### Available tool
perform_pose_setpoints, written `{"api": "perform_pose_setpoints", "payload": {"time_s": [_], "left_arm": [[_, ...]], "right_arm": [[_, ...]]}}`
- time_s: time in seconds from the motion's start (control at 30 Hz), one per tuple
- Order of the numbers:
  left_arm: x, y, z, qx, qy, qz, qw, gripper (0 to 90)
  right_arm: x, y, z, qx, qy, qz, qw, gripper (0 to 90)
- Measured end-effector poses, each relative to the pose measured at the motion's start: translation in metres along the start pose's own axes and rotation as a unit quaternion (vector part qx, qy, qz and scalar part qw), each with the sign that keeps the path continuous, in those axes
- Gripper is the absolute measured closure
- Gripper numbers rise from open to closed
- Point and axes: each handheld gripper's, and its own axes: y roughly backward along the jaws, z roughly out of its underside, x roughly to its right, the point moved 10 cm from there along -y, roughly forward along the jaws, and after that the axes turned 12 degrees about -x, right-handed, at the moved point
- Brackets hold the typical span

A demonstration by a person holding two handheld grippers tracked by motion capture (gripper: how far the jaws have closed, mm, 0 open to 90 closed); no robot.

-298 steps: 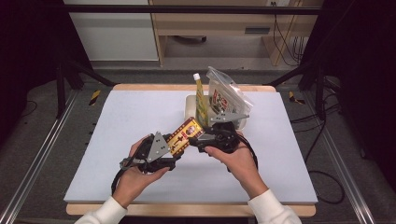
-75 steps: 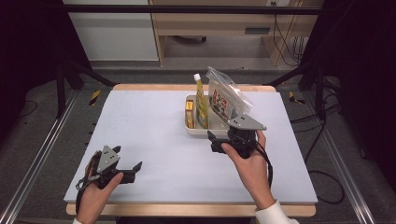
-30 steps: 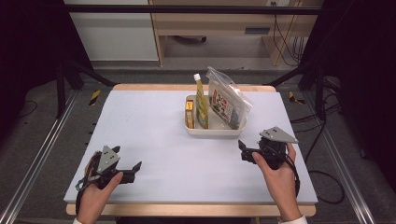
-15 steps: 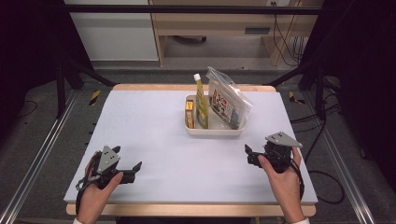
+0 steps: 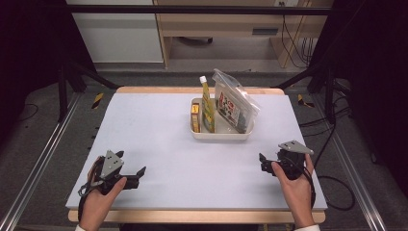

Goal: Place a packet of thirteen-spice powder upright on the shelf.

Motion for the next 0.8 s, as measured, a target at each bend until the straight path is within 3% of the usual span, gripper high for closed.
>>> {"api": "perform_pose_setpoints", "payload": {"time_s": [0.43, 0.67, 0.8], "left_arm": [[-0.008, -0.001, 0.006, -0.015, 0.009, -0.010, 0.9998, 5.5], [-0.009, -0.003, 0.008, -0.022, 0.013, -0.009, 0.9996, 5.6], [-0.011, -0.003, 0.009, -0.022, 0.017, -0.009, 0.9996, 5.6]], "right_arm": [[0.015, -0.013, 0.019, -0.009, -0.020, 0.003, 0.9998, 9.2], [0.008, -0.023, 0.029, -0.024, -0.018, -0.015, 0.9994, 9.6], [0.002, -0.024, 0.034, -0.021, 0.003, -0.019, 0.9996, 9.5]]}}
